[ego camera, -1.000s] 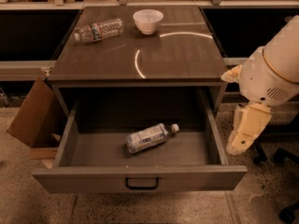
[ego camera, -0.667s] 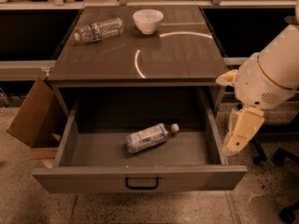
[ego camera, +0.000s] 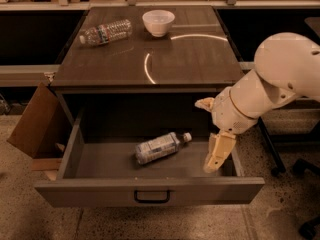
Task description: Pick blue plastic bottle from top drawer and place on counter
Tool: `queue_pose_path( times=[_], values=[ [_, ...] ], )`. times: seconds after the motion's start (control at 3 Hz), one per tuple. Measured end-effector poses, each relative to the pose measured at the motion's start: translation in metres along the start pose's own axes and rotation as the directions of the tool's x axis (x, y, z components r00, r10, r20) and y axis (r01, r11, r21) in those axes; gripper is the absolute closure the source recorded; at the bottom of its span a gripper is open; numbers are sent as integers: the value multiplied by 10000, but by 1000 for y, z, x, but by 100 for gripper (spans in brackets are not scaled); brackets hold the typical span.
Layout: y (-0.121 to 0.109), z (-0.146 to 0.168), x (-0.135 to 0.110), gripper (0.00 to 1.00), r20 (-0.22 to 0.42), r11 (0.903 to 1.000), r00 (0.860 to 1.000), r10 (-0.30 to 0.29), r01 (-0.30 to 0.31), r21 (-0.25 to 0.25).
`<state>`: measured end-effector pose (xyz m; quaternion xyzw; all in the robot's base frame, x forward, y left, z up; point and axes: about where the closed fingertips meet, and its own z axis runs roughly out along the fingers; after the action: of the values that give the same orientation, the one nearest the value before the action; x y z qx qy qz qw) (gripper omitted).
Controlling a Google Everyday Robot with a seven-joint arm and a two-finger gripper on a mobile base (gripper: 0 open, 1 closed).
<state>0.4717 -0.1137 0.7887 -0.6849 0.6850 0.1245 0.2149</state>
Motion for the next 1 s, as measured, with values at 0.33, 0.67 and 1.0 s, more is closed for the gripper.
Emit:
queue_pose_path(
  times=[0.33, 0.67, 1.0],
  values=[
    [0, 0, 0, 0, 0, 10000, 10000, 0, 0, 0],
    [-7, 24, 4, 0, 217, 10000, 9998, -22, 24, -95],
    [-19, 51, 7, 0, 567, 9998, 9982, -178, 182, -66]
  ],
)
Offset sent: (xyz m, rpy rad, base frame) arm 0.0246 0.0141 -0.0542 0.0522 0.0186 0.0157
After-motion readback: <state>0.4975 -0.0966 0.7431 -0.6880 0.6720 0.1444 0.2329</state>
